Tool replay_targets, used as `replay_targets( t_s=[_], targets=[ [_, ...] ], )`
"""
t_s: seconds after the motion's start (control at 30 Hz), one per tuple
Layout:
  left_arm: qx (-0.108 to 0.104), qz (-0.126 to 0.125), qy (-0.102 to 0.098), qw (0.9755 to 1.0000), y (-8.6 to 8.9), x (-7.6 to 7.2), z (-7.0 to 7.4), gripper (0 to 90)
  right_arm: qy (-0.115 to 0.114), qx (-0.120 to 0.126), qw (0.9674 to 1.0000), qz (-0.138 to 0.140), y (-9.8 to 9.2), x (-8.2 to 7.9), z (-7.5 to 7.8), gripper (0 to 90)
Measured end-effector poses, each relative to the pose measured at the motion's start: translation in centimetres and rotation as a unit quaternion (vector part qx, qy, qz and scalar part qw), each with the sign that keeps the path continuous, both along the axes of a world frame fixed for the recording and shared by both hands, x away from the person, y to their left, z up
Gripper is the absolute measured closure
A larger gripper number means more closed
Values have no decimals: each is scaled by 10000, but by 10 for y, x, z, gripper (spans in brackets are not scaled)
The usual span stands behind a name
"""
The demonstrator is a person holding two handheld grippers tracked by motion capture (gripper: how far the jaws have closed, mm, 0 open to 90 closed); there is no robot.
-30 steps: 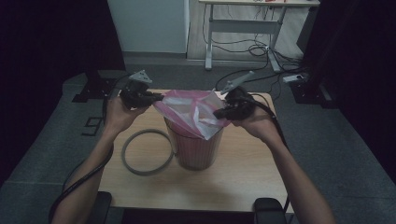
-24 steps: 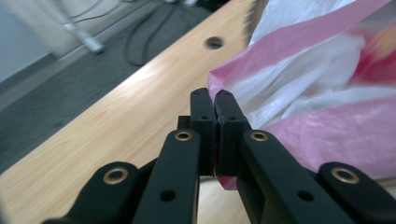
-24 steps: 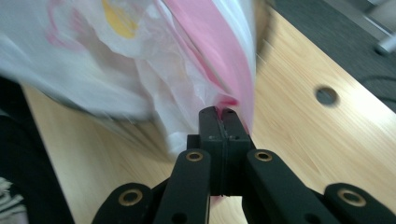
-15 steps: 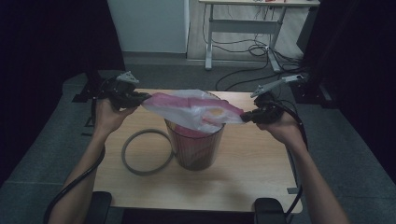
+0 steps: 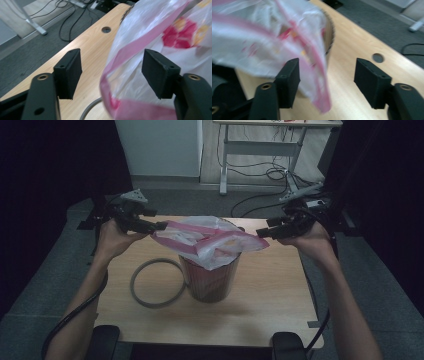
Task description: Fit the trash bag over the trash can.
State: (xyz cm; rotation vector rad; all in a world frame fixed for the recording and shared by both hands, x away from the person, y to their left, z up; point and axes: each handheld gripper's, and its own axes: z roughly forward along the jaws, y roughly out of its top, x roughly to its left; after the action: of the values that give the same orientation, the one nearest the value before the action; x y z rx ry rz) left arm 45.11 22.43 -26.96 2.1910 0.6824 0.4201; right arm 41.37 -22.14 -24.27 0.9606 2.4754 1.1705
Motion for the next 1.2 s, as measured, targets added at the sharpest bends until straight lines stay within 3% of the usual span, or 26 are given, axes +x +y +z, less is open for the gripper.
replay_targets(
  t_s=[0.1,0.2,0.23,0.27,0.33,0.4,0.43,0.47,0.53,0.67,0.8,0.83,0.87,0.9,0.97,1.07,1.17,1.2],
  targets=[
    [16,-96,15,10000,-9,2,0,289,-97,-75,9998,-174,12,13,1,285],
    [137,-207,43,9997,-23,4,-5,267,-34,-72,9999,-111,23,22,-5,243],
    [194,-242,54,9995,-26,4,-8,257,-1,-122,9999,24,31,24,-10,221],
    [258,-316,97,9991,-27,3,-14,247,89,-183,9994,282,42,21,-23,205],
    [287,-339,128,9989,-25,3,-20,241,133,-282,9986,429,48,17,-34,210],
    [244,-329,171,9990,-22,3,-23,247,46,-560,9977,388,51,13,-44,227],
    [244,-329,171,9990,-22,3,-23,258,46,-560,9977,388,51,13,-44,227],
    [162,-371,228,9989,-19,4,-24,281,-12,-654,9971,384,50,10,-49,311],
    [150,-428,276,9986,-19,5,-25,330,-16,-554,9978,377,49,9,-48,461],
    [187,-504,331,9980,-23,7,-24,453,-103,-429,9989,155,46,16,-42,476],
    [223,-524,347,9978,-31,9,-22,705,10,-493,9988,83,46,28,-41,715],
    [223,-524,347,9978,-31,9,-22,774,10,-493,9988,83,46,28,-41,715],
    [302,-471,316,9979,-34,10,-21,826,59,-543,9983,199,49,31,-43,808],
    [302,-471,316,9979,-34,10,-21,860,117,-582,9979,253,51,33,-44,840],
    [375,-340,250,9984,-36,13,-20,883,86,-576,9980,250,52,34,-44,859],
    [387,-30,82,9992,-42,23,-20,887,-118,-745,9971,-106,55,44,-44,879],
    [407,71,147,9990,-46,31,-24,886,-172,-777,9966,-233,59,52,-45,879],
    [544,211,172,9981,-50,39,-30,887,-193,-874,9953,-366,63,60,-50,878]
  ],
)
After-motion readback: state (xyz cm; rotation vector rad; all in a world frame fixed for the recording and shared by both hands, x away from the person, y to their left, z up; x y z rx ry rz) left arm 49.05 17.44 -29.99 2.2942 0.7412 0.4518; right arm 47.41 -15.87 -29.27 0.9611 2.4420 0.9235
